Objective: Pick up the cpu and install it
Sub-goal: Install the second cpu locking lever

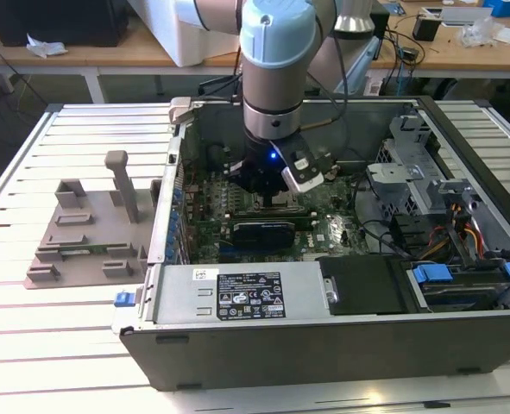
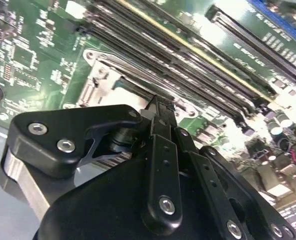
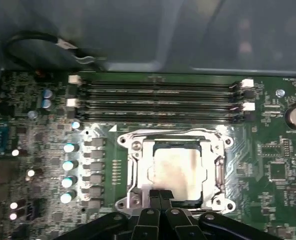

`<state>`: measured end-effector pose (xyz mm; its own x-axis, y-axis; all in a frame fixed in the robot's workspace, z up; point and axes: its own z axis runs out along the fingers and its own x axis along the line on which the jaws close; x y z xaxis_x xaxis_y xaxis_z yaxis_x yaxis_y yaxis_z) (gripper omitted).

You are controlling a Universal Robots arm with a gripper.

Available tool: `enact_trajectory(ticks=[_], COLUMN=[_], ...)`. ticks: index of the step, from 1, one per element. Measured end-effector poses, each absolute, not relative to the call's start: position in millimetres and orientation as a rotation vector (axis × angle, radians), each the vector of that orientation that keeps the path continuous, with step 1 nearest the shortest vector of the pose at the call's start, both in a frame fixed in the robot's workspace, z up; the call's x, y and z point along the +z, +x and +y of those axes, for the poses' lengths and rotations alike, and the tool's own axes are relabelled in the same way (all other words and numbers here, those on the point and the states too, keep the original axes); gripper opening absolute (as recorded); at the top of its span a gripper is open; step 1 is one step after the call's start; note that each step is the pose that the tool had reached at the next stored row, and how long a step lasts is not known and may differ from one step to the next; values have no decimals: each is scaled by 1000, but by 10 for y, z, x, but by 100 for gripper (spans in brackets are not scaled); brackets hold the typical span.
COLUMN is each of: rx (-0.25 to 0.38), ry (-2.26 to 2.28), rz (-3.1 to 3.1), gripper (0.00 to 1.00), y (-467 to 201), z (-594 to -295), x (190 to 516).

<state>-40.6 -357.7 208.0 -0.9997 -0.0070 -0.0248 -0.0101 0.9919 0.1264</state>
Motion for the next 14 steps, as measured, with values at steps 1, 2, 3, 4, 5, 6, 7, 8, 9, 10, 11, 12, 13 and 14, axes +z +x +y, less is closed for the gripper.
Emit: enact_trajectory(ticks=[1, 2, 3, 4, 5, 6, 7, 8, 9, 10, 11, 12, 13, 14], rx=[191, 182, 160, 139, 123, 111, 100, 87, 73, 58, 41, 36, 35, 34], ry=[-13, -13, -13, -14, -14, -14, -14, -14, -15, -15, -15, -15, -15, -15], rz=[3112, 3113, 3114, 3115, 3116, 3117, 3117, 3118, 3118, 3118, 3119, 3119, 3119, 3119], gripper=[11, 11, 11, 11, 11, 11, 11, 11, 11, 11, 11, 11, 11, 11], y=[-388, -362, -325, -305, -288, -277, -269, -261, -257, -255, -256, -256, -255, -255], z=[-3555, -3521, -3467, -3422, -3385, -3362, -3342, -3322, -3305, -3287, -3265, -3255, -3250, -3245], x=[2079, 2080, 2083, 2089, 2090, 2090, 2093, 2099, 2111, 2131, 2182, 2224, 2257, 2306])
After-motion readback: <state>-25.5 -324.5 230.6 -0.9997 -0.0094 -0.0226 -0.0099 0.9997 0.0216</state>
